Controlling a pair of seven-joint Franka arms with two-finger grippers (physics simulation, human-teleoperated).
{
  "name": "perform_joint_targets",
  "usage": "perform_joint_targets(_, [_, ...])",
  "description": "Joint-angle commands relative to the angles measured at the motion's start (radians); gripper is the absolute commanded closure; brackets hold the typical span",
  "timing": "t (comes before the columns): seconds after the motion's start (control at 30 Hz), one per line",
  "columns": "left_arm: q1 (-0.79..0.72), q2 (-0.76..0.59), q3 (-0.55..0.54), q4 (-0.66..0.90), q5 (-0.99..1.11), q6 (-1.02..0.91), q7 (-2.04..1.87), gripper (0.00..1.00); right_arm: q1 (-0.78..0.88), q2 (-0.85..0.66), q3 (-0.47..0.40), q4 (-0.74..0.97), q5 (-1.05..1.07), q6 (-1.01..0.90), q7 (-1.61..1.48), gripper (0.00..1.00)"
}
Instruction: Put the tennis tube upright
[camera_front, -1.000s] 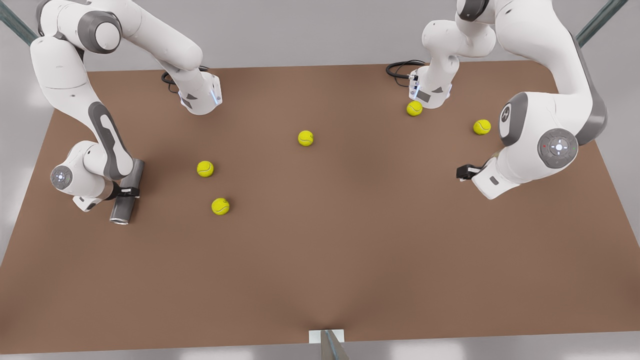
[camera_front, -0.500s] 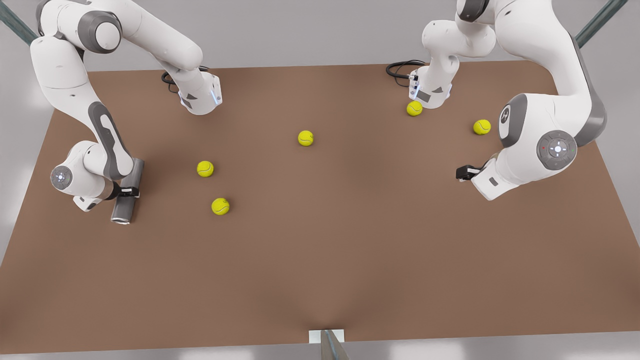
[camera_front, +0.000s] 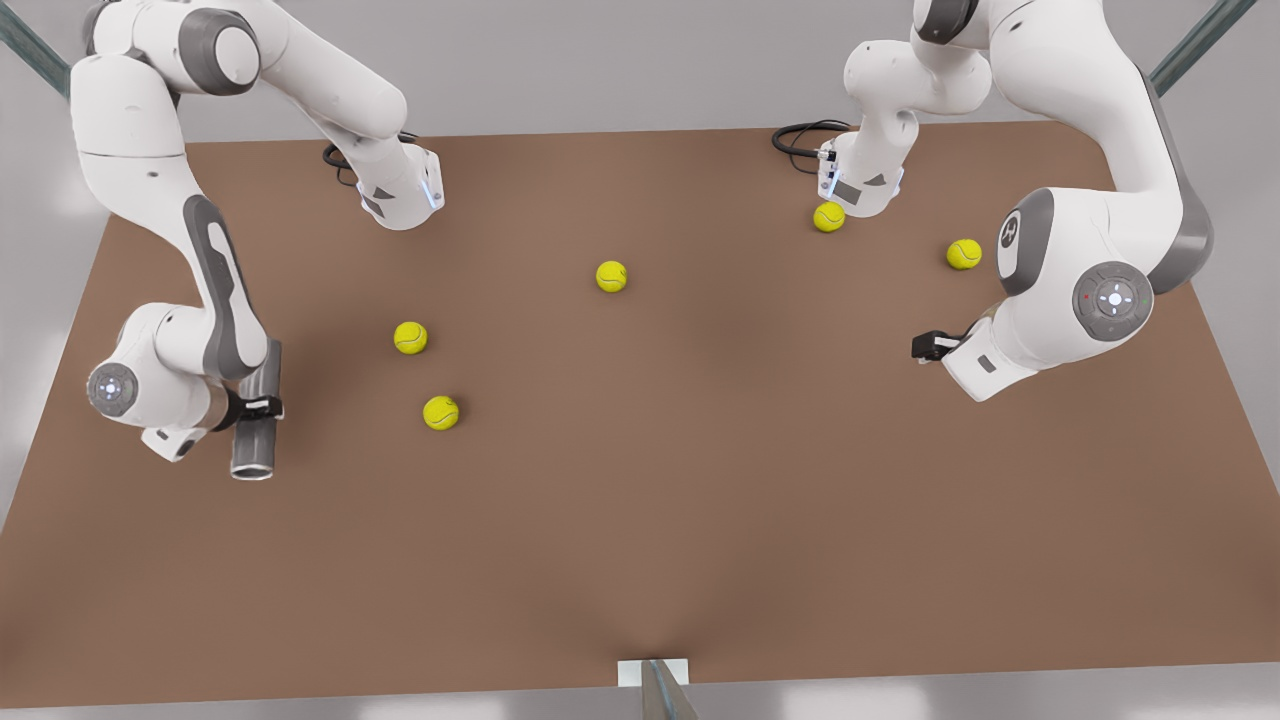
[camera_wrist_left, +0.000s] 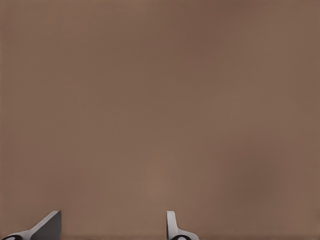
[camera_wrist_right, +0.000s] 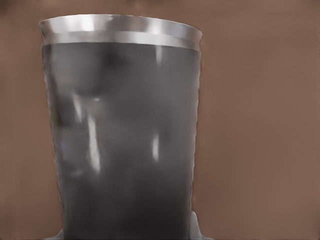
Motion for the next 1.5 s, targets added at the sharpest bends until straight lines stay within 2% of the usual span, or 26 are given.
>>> perform_joint_targets(0.0, [0.000, 0.000, 0.000, 0.000, 0.000, 0.000, 0.000, 0.00, 0.011, 0.000, 0.001, 0.008, -0.004, -0.004, 0.002, 0.34])
perform_joint_targets(0.2, [0.000, 0.000, 0.000, 0.000, 0.000, 0.000, 0.000, 0.00, 0.355, 0.011, -0.001, 0.152, 0.001, -0.025, -0.006, 0.33])
perform_joint_targets(0.37, [0.000, 0.000, 0.000, 0.000, 0.000, 0.000, 0.000, 0.00, 0.535, 0.052, 0.001, 0.255, -0.001, -0.022, -0.009, 0.33])
perform_joint_targets(0.57, [0.000, 0.000, 0.000, 0.000, 0.000, 0.000, 0.000, 0.00, 0.682, 0.173, -0.003, 0.386, -0.016, -0.016, -0.098, 0.33])
perform_joint_targets(0.73, [-0.002, 0.001, 0.000, 0.000, 0.000, 0.000, 0.000, 0.00, 0.719, 0.293, -0.003, 0.510, -0.015, -0.012, -0.257, 0.32])
perform_joint_targets(0.8, [-0.002, 0.001, 0.000, 0.000, 0.000, 0.000, 0.000, 0.00, 0.729, 0.348, -0.003, 0.611, -0.012, -0.013, -0.351, 0.31])
perform_joint_targets(0.97, [-0.002, 0.005, 0.000, 0.000, 0.000, 0.000, 0.000, 0.00, 0.774, 0.397, -0.003, 0.685, -0.007, -0.013, -0.498, 0.27])
perform_joint_targets(1.27, [-0.002, 0.006, 0.000, 0.000, 0.000, 0.002, 0.000, 0.00, 0.940, 0.551, -0.009, 0.907, 0.031, -0.024, -0.486, 0.26])
perform_joint_targets(1.47, [-0.002, 0.012, 0.000, 0.000, 0.000, 0.002, 0.000, 0.00, 0.973, 0.600, -0.007, 0.962, 0.031, -0.009, -0.465, 0.14])
